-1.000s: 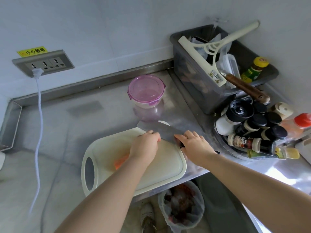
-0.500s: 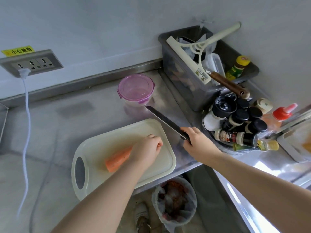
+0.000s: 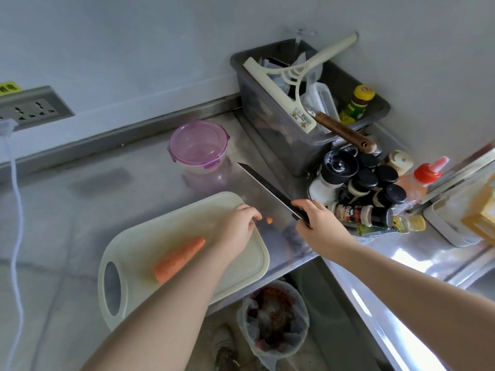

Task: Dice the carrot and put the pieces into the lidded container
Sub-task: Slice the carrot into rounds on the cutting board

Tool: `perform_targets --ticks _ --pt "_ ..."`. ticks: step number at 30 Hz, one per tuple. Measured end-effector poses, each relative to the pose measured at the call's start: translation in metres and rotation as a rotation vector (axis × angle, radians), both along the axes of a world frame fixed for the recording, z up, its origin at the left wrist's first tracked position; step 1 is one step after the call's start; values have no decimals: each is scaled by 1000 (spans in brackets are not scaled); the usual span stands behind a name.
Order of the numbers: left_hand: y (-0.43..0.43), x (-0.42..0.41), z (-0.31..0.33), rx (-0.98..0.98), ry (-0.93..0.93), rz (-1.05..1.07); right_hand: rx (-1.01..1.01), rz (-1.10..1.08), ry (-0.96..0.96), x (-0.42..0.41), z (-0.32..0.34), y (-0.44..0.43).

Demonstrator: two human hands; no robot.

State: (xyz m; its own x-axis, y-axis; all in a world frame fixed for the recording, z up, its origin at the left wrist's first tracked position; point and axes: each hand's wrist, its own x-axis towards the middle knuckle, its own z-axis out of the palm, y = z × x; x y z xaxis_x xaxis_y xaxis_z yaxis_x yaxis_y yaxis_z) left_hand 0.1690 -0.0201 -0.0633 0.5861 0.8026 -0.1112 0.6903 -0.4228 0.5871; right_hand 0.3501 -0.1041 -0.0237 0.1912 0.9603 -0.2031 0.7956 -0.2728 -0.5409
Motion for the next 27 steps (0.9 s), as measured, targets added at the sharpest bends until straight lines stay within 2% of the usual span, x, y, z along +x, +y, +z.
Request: perform_targets --ticks 6,9,13,19,21,24,27 --pt "-7 -80 15 134 1 272 2 113 49 -33 1 9" --pt "-18 -109 17 90 84 390 -90 230 8 -57 -2 15" --pt "-34 -127 16 1 292 320 -164 285 -33 -81 -7 18" --pt "-38 -131 8 -10 266 329 -217 271 -39 -91 -13 19" --pt "-38 -127 8 -111 149 438 -268 279 -86 -91 -13 22" --pt "-36 -117 17 -362 -130 742 -294 313 -134 -93 -12 29" --pt "-29 -111 23 -710 -556 1112 -332 313 -95 -96 -8 33"
